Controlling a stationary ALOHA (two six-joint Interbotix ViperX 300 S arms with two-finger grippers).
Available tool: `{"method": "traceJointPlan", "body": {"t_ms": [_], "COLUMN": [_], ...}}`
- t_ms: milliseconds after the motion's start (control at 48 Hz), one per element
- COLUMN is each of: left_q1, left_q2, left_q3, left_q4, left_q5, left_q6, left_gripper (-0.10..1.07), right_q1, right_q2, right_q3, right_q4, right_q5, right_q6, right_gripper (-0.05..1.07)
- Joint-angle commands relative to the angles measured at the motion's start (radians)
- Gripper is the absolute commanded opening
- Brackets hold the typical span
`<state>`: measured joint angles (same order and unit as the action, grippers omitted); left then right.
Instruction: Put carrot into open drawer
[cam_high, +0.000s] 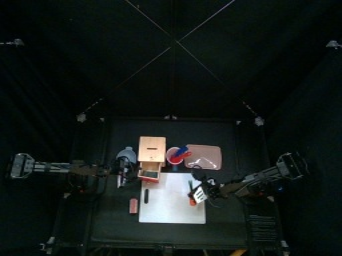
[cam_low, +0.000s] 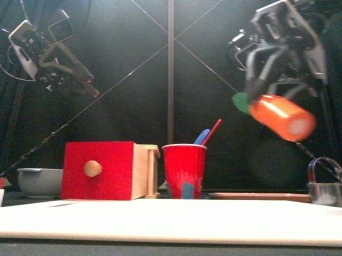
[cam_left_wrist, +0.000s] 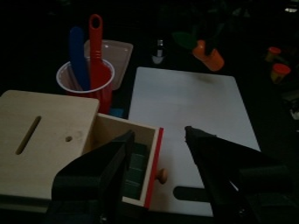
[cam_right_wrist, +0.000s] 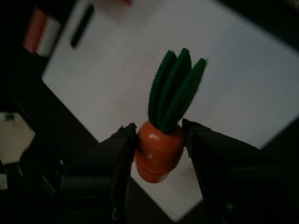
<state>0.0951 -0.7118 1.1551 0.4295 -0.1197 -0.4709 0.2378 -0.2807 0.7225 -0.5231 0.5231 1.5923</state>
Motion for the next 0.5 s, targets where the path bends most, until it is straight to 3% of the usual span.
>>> {"method": "traceJointPlan", "body": {"t_ms": [0, 188, 479], "left_q1": [0.009, 0.023, 0.037], "left_q2": [0.002, 0.002, 0.002], "left_q3": [-0.011, -0.009, 0.002], "left_q4": [-0.003, -0.015, -0.028], "left_q5": [-0.009, -0.011, -0.011], "left_q6": [-0.002, -0.002, 0.000], "left_gripper": [0.86, 0.86, 0.86], "right_q1": [-0.080, -0.233, -0.353], "right_q2": [-0.012, 0.078, 0.275], "right_q3": [-0.066, -0.149, -0.304], "right_q4": [-0.132, -0.319, -0.390], "right_q5": [-0.034, -0.206, -0.416], "right_q6": [-0.003, -0.002, -0.003], "right_gripper": [0.67, 0.66, 0.66]}}
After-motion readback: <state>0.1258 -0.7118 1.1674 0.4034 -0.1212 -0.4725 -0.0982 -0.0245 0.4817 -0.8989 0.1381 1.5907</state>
